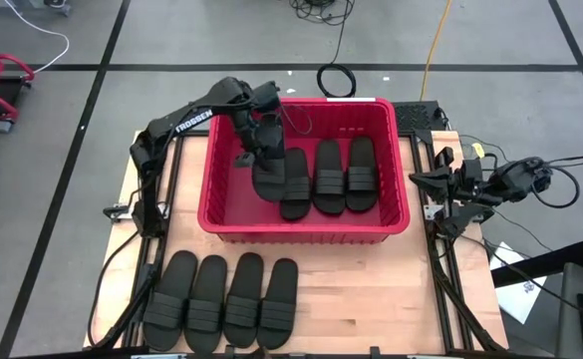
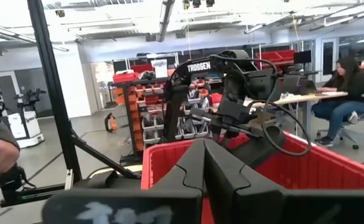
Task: Pick and place slides into bin
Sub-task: Put the black slipper into the bin
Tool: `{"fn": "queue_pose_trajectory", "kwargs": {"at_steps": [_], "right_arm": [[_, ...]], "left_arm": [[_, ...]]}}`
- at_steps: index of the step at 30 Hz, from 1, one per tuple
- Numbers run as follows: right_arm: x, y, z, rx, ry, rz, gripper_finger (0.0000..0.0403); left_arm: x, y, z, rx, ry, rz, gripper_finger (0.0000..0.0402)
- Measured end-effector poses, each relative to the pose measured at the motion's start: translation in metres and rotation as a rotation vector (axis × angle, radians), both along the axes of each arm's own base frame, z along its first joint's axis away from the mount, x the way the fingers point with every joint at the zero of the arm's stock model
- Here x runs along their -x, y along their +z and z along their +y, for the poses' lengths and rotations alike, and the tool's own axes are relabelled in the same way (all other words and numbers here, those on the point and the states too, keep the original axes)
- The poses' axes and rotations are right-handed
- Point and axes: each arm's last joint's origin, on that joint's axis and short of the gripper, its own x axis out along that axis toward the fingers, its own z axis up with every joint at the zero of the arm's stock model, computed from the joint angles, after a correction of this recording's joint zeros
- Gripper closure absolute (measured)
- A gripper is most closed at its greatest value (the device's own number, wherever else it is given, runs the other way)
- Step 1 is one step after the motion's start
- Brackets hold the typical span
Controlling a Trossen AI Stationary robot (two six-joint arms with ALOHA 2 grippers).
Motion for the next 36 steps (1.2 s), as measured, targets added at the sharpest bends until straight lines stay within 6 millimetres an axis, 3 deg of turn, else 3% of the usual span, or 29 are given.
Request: {"fn": "queue_pose_trajectory", "kwargs": {"at_steps": [6, 12, 15, 18, 25, 30, 36], "right_arm": [[-0.003, -0.007, 0.002, -0.015, 0.003, 0.017, 0.0403], [-0.003, -0.006, 0.001, -0.029, -0.023, 0.004, 0.0403], [-0.003, -0.004, 0.0, -0.019, -0.057, -0.003, 0.0403], [-0.002, -0.002, -0.001, -0.014, -0.081, -0.023, 0.0403], [-0.001, 0.002, -0.002, -0.031, -0.082, -0.065, 0.0403], [-0.001, 0.003, -0.003, -0.052, -0.121, -0.066, 0.0403], [0.0, 0.004, -0.004, -0.076, -0.152, -0.077, 0.0403]], "left_arm": [[0.017, -0.031, -0.008, 0.118, -0.038, 0.033, 0.0401], [0.038, -0.045, -0.02, -0.062, -0.014, 0.006, 0.0401], [0.038, -0.054, -0.019, -0.15, 0.067, -0.058, 0.0401], [0.038, -0.069, -0.02, -0.109, 0.117, -0.046, 0.0401], [0.046, -0.08, -0.033, 0.001, 0.027, -0.018, 0.0401], [0.048, -0.106, -0.032, -0.024, -0.009, 0.061, 0.0401], [0.04, -0.119, -0.027, -0.056, -0.04, 0.048, 0.0401]]}}
